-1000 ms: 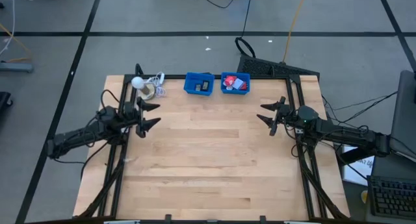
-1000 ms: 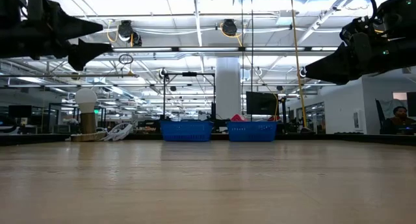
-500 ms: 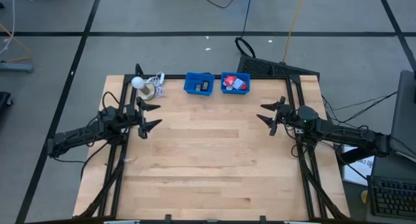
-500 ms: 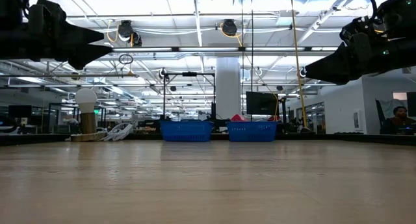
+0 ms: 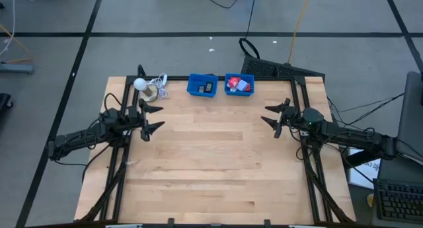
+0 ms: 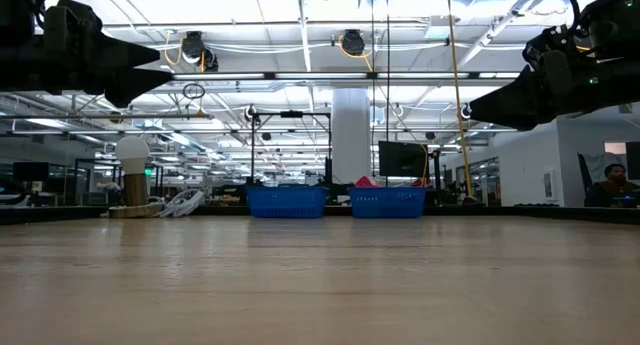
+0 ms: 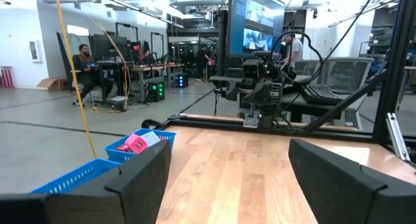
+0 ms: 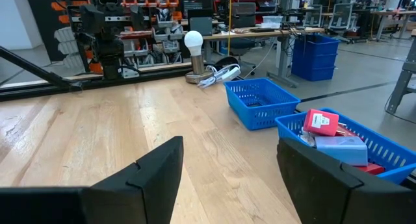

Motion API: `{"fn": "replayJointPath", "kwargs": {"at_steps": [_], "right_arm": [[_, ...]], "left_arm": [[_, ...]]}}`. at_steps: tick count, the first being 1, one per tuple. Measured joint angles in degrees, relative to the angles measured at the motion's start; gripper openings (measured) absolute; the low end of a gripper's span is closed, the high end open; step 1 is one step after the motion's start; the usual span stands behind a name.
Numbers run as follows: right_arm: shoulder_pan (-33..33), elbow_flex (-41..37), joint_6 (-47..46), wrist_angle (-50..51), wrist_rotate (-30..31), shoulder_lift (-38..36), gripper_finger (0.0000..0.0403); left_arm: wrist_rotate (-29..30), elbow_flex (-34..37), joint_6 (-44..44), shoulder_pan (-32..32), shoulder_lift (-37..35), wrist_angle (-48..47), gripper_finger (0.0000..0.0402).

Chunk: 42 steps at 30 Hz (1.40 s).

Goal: Pick & Place Office items
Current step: Return to Home Position

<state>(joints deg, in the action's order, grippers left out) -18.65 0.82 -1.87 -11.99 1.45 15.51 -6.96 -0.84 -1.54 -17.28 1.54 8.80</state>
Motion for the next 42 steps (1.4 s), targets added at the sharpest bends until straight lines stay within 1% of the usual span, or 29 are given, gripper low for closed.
{"fn": "replayJointPath", "kwargs": {"at_steps": [7,20,33,42], "right_arm": [[0.0,0.0,0.0,0.0,0.0,0.0,0.0238],[0.0,0.0,0.0,0.0,0.0,0.0,0.0238],[0.0,0.0,0.0,0.0,0.0,0.0,0.0238],[0.0,0.0,0.0,0.0,0.0,0.0,0.0238]], "left_arm": [[0.0,0.0,0.0,0.0,0.0,0.0,0.0304],[0.0,0.0,0.0,0.0,0.0,0.0,0.0323],[0.0,0.0,0.0,0.0,0.0,0.0,0.0303],[0.0,0.0,0.0,0.0,0.0,0.0,0.032]]}}
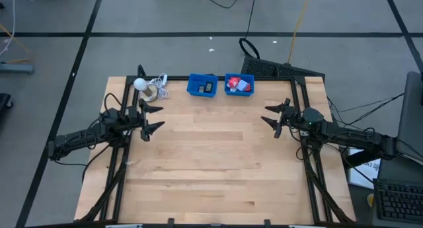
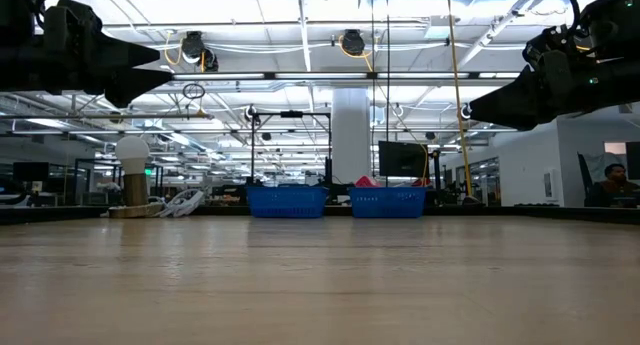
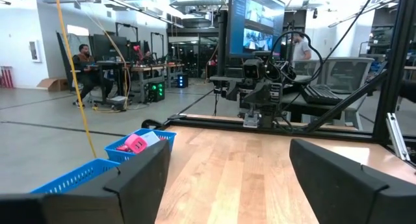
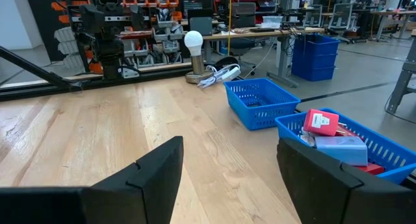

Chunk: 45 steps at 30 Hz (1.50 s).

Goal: Pick & Place Office items
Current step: Return to Home Position

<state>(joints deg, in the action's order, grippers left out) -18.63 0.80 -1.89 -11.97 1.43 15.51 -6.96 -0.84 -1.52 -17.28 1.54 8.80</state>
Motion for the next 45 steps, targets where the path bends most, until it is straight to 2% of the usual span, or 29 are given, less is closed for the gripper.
{"fn": "replayJointPath", "kwargs": {"at_steps": [8,23,37,45], "right_arm": [[0.0,0.0,0.0,0.0,0.0,0.0,0.0238],[0.0,0.0,0.0,0.0,0.0,0.0,0.0238],[0.0,0.0,0.0,0.0,0.0,0.0,0.0238],[0.0,0.0,0.0,0.0,0.0,0.0,0.0238]], "left_arm": [[0.0,0.0,0.0,0.0,0.0,0.0,0.0328],[0.0,0.0,0.0,0.0,0.0,0.0,0.0305],[0.0,0.0,0.0,0.0,0.0,0.0,0.0328],[0.0,0.0,0.0,0.0,0.0,0.0,0.0315]]}}
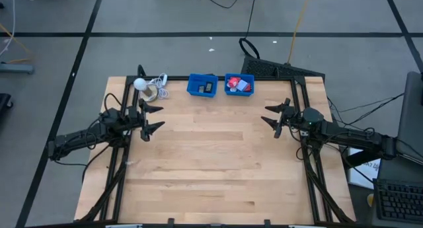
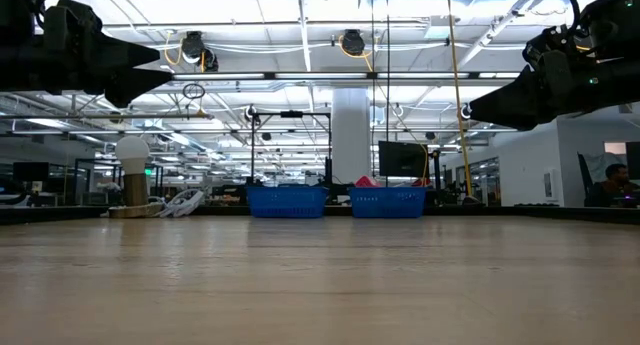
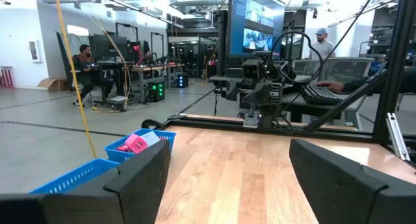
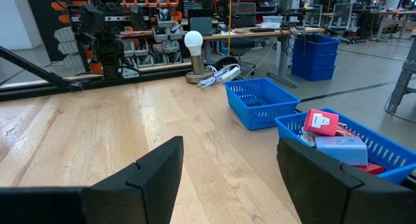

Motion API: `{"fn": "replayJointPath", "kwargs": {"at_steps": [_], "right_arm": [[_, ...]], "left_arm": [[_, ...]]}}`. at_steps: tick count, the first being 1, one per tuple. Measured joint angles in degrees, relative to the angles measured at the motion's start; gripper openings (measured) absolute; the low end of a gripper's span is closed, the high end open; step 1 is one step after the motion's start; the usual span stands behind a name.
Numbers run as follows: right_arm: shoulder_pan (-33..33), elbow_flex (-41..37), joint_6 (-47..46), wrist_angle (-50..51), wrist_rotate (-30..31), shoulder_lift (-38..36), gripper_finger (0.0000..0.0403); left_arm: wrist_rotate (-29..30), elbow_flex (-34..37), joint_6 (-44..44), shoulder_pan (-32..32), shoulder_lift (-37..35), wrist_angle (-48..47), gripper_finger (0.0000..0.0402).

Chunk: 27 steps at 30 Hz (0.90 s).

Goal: Pick & Place Office items
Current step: Return to Home Position

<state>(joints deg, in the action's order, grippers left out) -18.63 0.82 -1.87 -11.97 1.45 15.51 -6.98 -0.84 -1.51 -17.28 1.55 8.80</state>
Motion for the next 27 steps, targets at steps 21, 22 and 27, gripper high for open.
{"fn": "replayJointPath", "kwargs": {"at_steps": [21,22,27], "right_arm": [[0.0,0.0,0.0,0.0,0.0,0.0,0.0238],[0.0,0.0,0.0,0.0,0.0,0.0,0.0238],[0.0,0.0,0.0,0.0,0.0,0.0,0.0238]], "left_arm": [[0.0,0.0,0.0,0.0,0.0,0.0,0.0328],[0.0,0.0,0.0,0.0,0.0,0.0,0.0327],[0.0,0.0,0.0,0.0,0.0,0.0,0.0317]]}}
